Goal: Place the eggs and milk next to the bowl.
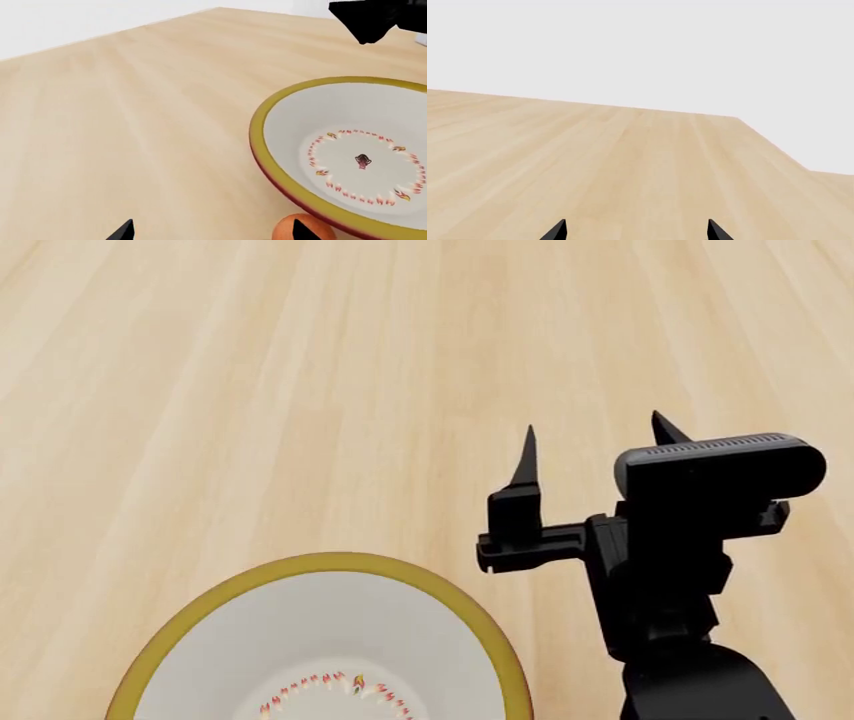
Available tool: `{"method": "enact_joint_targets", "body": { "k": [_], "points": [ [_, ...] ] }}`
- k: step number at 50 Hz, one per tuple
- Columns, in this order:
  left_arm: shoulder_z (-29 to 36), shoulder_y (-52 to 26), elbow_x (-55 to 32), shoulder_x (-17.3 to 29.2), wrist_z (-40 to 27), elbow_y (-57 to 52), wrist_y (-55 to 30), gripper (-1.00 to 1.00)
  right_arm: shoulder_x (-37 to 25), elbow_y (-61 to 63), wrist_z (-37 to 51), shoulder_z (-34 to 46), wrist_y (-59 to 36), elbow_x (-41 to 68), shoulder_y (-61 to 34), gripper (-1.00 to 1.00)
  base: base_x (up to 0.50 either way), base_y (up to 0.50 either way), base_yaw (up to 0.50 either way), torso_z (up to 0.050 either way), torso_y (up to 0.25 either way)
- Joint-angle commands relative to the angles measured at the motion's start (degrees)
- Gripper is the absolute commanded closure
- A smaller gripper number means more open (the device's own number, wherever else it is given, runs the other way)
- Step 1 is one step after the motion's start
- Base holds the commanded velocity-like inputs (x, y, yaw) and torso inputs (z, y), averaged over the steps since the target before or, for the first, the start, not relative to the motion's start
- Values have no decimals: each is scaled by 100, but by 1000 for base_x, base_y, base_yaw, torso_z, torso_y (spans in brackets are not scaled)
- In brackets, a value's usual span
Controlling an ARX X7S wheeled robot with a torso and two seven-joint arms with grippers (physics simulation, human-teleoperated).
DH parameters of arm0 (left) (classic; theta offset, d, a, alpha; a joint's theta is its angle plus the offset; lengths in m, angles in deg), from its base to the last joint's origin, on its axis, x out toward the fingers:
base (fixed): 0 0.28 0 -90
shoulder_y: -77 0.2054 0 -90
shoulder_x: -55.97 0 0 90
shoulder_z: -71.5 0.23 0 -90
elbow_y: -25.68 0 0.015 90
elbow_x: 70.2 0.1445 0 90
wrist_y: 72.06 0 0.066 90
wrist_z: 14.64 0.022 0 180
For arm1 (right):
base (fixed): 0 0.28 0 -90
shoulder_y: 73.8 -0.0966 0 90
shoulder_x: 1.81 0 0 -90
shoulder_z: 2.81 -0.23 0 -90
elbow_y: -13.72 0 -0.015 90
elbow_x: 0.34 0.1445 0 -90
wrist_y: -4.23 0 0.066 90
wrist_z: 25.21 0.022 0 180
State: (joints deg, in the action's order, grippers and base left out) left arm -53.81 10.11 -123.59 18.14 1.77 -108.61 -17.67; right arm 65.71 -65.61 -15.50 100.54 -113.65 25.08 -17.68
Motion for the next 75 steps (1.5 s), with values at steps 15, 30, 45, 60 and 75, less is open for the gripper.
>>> {"method": "enact_joint_targets", "body": {
  "k": [15,30,45,60,75],
  "points": [
    [293,-977,204,-46,-1338,718,-428,-100,93,-89,-104,-104,89,-82,-6,-100,0,0,0,0,0],
    [666,-1539,67,-112,-2331,1099,-1006,-100,69,-118,-113,-125,150,-50,39,-100,0,0,0,0,0],
    [892,-2580,-399,-453,-3569,1783,-1609,-100,49,-137,-119,-117,173,-31,41,-100,0,0,0,0,0],
    [1570,-3481,122,-747,-4089,2506,-1440,-100,34,-147,-112,-97,189,-26,40,-100,0,0,0,0,0],
    [2434,-4461,739,-1059,-4093,3524,-1146,-100,14,-116,-77,-70,137,-13,21,-100,0,0,0,0,0]
  ]
}}
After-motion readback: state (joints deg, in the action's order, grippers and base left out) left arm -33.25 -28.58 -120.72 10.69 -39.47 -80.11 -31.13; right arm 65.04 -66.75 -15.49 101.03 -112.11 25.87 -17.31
